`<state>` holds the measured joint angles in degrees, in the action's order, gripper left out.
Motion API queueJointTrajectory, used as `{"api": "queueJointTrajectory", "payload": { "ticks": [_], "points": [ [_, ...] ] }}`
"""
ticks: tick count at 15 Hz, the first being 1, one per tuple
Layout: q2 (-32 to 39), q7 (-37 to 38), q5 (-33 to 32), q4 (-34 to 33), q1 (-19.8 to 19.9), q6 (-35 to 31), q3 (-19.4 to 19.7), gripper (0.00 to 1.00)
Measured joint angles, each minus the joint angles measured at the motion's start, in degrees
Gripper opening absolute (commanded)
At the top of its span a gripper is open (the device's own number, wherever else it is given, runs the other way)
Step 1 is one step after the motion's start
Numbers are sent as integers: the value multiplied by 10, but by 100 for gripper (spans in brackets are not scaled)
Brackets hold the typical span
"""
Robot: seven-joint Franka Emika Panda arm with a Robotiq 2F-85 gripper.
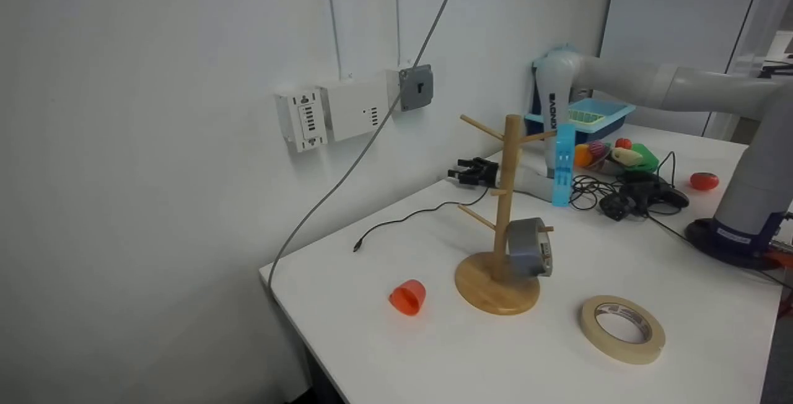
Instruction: Remove the peg and gray tape one at a time from the wooden holder and put them on the table
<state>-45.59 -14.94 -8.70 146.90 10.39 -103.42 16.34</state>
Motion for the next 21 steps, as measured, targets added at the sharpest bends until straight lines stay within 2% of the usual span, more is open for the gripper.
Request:
{"api": "queueJointTrajectory", "payload": {
  "ticks": [9,14,21],
  "points": [
    [9,-1,0,5,-4,-16,-3,100],
    [39,-6,7,28,-30,-127,-5,100],
    [101,-14,49,39,-86,-283,-23,100]
  ]
}}
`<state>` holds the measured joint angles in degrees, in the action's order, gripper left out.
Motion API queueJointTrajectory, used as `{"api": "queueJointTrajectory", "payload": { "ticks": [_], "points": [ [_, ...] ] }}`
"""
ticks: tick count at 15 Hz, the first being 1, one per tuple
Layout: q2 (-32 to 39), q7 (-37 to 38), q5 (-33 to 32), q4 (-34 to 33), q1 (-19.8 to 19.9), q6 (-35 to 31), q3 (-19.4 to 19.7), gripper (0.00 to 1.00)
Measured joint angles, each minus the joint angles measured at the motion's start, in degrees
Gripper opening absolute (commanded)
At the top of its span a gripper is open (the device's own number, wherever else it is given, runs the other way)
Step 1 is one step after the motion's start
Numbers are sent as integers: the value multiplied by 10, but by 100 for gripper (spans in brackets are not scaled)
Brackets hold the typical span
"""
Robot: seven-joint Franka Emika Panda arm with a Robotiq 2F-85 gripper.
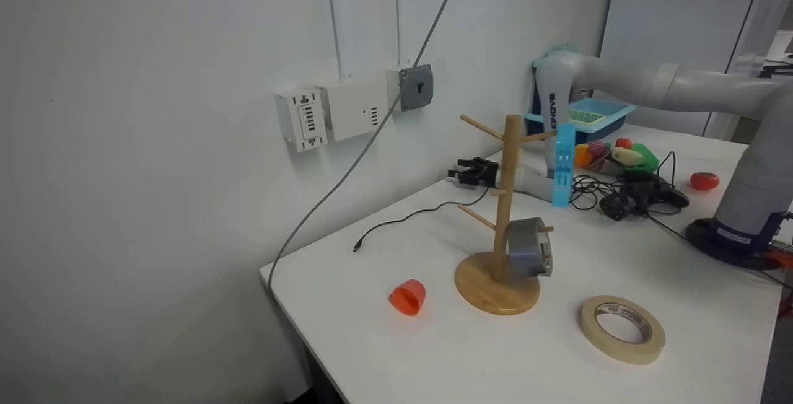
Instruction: Remove the peg and gray tape one at a time from the wooden holder and put them on the table
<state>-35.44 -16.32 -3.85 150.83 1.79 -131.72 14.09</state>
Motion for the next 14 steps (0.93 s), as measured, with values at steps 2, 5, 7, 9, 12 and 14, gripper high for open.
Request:
{"api": "queueJointTrajectory", "payload": {
  "ticks": [2,5,7,9,12,14],
  "points": [
    [13,-5,12,0,-14,-29,-6,100],
    [18,-4,12,0,-13,-32,-11,100],
    [18,-4,12,0,-12,-32,-11,100],
    [18,-4,12,0,-12,-32,-11,100],
    [18,-3,12,0,-12,-35,-12,100],
    [21,0,12,2,-11,-53,-16,100]
  ]
}}
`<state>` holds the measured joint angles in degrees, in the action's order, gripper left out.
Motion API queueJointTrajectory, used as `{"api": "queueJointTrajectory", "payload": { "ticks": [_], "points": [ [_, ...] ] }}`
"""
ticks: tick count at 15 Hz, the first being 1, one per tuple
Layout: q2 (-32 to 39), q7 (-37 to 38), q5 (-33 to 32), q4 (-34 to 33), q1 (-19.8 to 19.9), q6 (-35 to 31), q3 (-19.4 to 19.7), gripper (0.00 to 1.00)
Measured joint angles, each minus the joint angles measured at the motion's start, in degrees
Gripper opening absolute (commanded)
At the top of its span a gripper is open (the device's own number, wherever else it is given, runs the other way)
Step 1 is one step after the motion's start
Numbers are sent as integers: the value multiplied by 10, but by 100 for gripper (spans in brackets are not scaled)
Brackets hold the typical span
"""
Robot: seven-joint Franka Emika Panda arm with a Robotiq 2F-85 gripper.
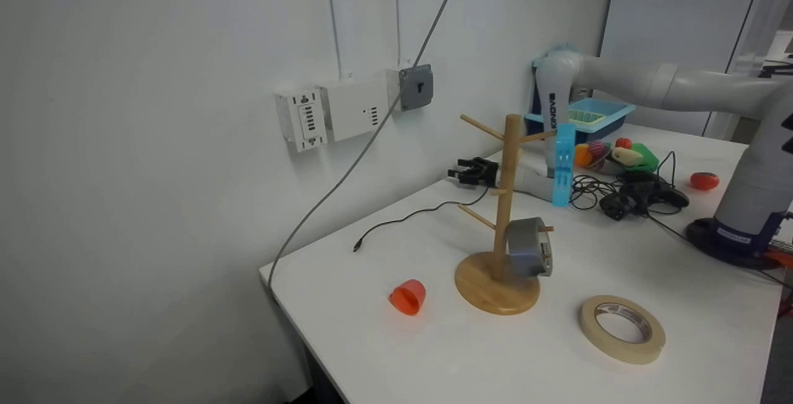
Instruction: Remove the peg and gray tape one at a time from the wooden holder and put them on the table
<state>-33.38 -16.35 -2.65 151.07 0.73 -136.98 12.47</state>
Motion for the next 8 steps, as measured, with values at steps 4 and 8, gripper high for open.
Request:
{"api": "queueJointTrajectory", "payload": {
  "ticks": [4,8],
  "points": [
    [26,8,0,4,0,-79,-11,100],
    [81,23,9,3,-10,-155,-31,100]
  ]
}}
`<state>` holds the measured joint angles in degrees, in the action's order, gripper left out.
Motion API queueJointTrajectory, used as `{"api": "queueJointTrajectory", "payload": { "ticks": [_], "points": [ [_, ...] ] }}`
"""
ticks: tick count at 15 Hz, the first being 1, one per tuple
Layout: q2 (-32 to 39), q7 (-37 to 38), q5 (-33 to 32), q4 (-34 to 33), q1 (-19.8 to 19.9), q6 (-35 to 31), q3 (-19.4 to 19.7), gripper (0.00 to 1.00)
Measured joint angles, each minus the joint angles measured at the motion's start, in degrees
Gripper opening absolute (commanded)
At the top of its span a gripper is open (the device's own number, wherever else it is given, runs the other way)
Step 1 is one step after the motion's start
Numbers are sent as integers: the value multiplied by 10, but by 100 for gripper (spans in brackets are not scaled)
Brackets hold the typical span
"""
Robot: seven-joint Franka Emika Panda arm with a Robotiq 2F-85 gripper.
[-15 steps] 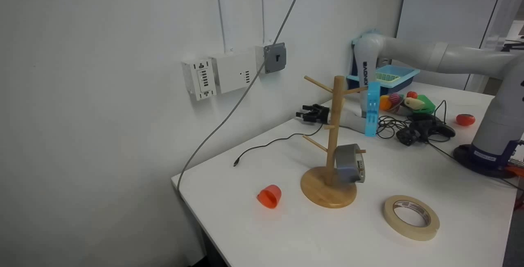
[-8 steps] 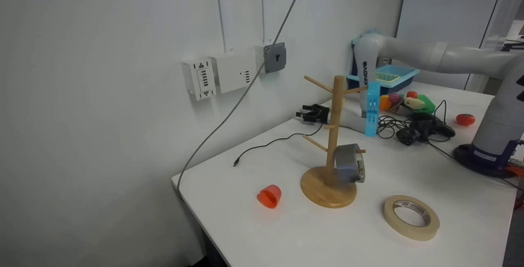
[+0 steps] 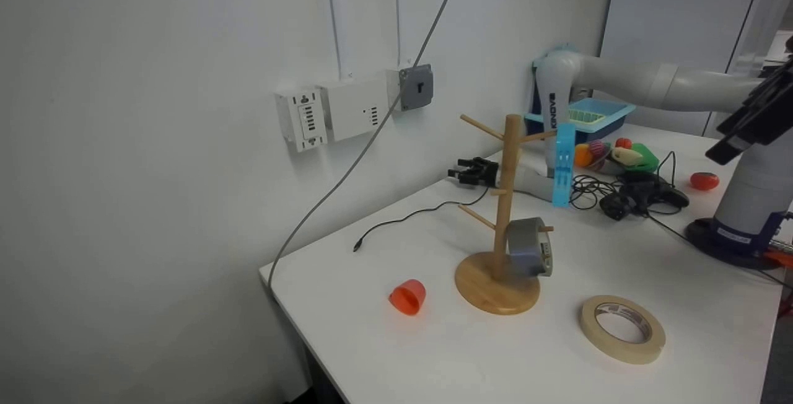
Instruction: Remove the peg and gray tape one at a time from the wooden holder and put them on the table
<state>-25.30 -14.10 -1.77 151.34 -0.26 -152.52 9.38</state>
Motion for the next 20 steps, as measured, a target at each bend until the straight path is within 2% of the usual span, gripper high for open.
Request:
{"api": "queueJointTrajectory", "payload": {
  "ticks": [9,14,20],
  "points": [
    [96,0,81,-43,-50,-90,-3,100],
    [139,-6,107,-83,-74,-97,-2,100],
    [188,-26,110,-128,-77,-103,0,100]
  ]
}}
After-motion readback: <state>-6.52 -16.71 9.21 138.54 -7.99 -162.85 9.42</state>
